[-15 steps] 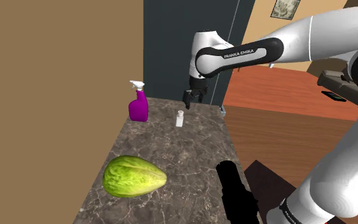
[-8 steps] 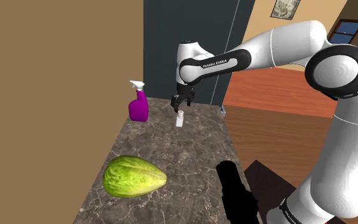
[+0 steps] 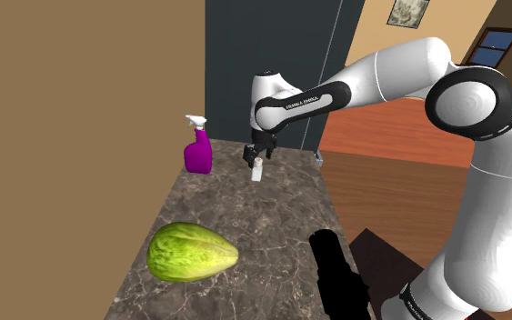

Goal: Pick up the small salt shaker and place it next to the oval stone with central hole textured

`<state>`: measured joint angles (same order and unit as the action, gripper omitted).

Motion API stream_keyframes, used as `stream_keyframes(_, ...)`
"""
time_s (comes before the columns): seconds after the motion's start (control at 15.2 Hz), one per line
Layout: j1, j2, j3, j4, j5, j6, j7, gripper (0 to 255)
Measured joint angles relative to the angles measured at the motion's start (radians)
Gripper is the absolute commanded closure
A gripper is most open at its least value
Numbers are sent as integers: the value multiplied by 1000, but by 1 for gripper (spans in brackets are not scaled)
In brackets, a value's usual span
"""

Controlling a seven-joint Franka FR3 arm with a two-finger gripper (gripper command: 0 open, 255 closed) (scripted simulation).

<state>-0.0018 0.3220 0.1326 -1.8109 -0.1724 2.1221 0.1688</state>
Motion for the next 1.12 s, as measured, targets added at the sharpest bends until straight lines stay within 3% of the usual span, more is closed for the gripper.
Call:
stream_keyframes(0.33,0,4,0,-1,-1,5,1,0)
stream_keyframes(0.4,0,4,0,-1,-1,5,1,255)
stream_keyframes(1.12,1,1,0,3,0,-1,0,255)
